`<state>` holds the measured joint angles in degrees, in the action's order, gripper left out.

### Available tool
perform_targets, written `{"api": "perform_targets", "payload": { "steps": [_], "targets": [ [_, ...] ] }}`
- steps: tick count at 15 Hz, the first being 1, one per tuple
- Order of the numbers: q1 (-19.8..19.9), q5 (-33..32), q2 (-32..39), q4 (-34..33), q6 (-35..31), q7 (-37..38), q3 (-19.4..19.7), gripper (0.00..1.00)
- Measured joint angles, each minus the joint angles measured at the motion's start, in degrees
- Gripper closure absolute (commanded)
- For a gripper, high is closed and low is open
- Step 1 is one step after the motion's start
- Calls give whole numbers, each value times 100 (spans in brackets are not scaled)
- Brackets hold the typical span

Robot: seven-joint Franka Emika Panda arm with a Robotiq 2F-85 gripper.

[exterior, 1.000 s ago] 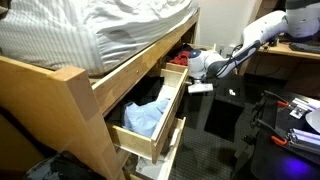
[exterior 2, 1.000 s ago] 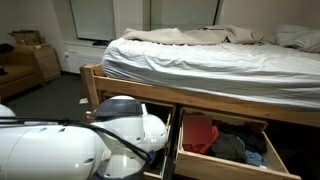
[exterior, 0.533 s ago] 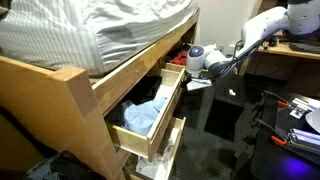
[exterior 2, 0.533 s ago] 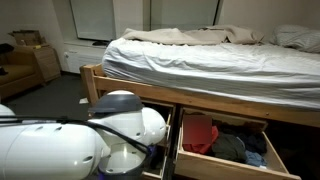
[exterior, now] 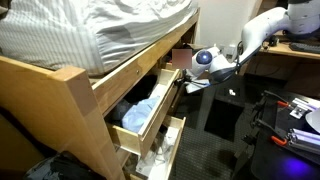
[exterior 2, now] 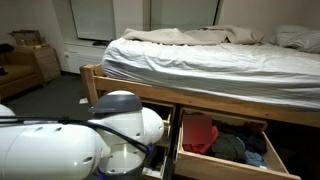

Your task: Remove the red shirt from the upper drawer on the left and put it in the upper drawer on the right, close the left upper drawer

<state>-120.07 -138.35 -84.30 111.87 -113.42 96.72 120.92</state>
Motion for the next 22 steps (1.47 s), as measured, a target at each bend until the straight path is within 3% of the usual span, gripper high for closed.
{"api": "perform_targets", "payload": {
  "steps": [3,7,12,15,22],
  "targets": [
    [-2,-76,0,-12,-87,9,6,0],
    [-34,-1160,2,-274,-1428,519,369,0],
    [-971,-1145,179,-1564,-3268,852,737,0],
    [-1186,-1142,138,-1793,-3345,856,752,0],
    [-1176,-1142,135,-1815,-3385,856,785,0]
  ]
}}
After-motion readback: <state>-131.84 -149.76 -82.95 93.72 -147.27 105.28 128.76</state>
